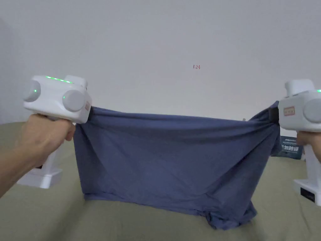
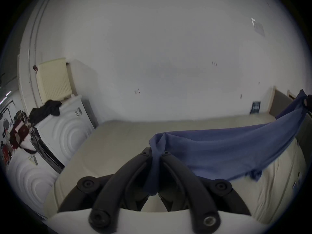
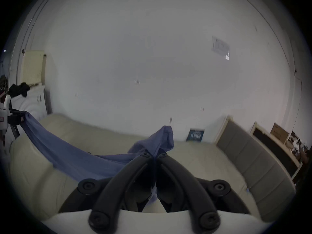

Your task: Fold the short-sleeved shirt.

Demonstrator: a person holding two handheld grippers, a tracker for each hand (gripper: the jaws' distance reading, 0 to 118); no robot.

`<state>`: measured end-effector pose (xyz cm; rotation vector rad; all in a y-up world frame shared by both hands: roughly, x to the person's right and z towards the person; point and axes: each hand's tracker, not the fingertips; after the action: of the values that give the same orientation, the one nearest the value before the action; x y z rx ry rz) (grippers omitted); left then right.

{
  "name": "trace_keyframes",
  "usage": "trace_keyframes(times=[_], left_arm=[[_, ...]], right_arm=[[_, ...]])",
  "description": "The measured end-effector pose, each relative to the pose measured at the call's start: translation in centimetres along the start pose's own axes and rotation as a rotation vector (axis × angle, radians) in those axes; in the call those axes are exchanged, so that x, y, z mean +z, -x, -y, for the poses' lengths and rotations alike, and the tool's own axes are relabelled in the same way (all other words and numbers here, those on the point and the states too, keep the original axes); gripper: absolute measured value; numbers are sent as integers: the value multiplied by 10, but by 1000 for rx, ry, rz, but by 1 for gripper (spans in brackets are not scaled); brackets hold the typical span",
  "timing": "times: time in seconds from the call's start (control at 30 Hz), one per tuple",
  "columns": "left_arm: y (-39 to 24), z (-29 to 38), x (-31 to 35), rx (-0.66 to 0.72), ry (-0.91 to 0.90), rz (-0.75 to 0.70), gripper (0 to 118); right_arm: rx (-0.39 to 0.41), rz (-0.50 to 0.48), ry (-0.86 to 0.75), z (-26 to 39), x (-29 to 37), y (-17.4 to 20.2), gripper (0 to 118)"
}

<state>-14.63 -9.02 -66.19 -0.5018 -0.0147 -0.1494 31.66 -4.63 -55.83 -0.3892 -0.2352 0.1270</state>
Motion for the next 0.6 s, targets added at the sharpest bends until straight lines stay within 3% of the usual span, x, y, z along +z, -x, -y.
trace_keyframes(times=[0.07, 0.2, 0.33, 0.47, 0.6], left_arm=[[-2, 43, 3, -13, 43, 28, 5], [-3, 136, 36, -66, 141, 63, 5], [7, 216, 88, -13, 202, 108, 5], [19, 281, 147, 19, 266, 131, 5], [30, 329, 200, 11, 320, 136, 5]], right_arm=[[-84, -26, 25, 49, 11, 1, 5], [-58, -51, 177, 151, 53, 10, 5], [-144, -77, 249, 246, 114, 9, 5], [-80, -117, 324, 307, 182, 15, 5], [-99, -150, 364, 356, 246, 17, 5]])
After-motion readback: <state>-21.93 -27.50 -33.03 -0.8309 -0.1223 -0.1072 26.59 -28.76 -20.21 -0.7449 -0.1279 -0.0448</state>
